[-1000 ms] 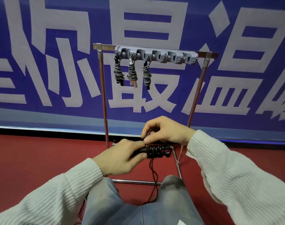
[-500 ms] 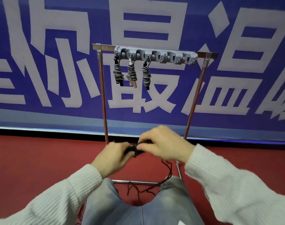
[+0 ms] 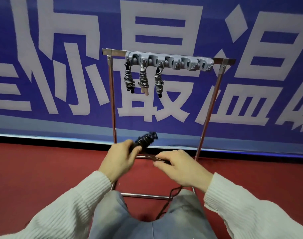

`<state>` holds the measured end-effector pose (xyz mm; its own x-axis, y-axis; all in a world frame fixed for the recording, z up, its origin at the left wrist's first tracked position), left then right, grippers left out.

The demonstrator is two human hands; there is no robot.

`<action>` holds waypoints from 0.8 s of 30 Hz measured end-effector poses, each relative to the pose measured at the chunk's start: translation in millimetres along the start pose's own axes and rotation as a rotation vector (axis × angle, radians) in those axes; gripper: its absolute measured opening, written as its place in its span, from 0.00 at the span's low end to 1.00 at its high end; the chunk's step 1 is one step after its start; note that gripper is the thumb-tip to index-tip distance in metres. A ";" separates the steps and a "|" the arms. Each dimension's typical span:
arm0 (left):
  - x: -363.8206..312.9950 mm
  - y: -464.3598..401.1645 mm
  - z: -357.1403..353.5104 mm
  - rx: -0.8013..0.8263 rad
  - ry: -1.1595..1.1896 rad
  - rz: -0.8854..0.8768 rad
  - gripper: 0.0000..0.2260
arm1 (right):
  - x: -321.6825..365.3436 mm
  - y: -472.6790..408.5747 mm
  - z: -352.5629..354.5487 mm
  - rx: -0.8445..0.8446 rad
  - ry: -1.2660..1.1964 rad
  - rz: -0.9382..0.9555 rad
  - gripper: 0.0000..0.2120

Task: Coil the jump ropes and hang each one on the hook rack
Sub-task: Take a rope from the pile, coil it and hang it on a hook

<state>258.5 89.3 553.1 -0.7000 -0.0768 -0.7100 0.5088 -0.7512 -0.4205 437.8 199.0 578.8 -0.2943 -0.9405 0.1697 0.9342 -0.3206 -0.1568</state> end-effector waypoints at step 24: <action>-56.6 47.8 -3.0 0.625 0.155 -0.364 0.04 | -10.4 -30.7 46.1 0.085 -0.453 0.068 0.03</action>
<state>324.0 59.7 571.5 -0.6680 0.3074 -0.6777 -0.1546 -0.9481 -0.2777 421.5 223.9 626.6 -0.1318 -0.8092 0.5725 0.9671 -0.2317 -0.1048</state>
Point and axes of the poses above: each hand's wrist, its own y-axis away from the middle knuckle, its own z-axis out of the back of the hand, x = y × z, the point moved 3 cm from there along -y, towards the middle knuckle, and after that the axes turned 15 degrees about y, right-handed, at the moved point
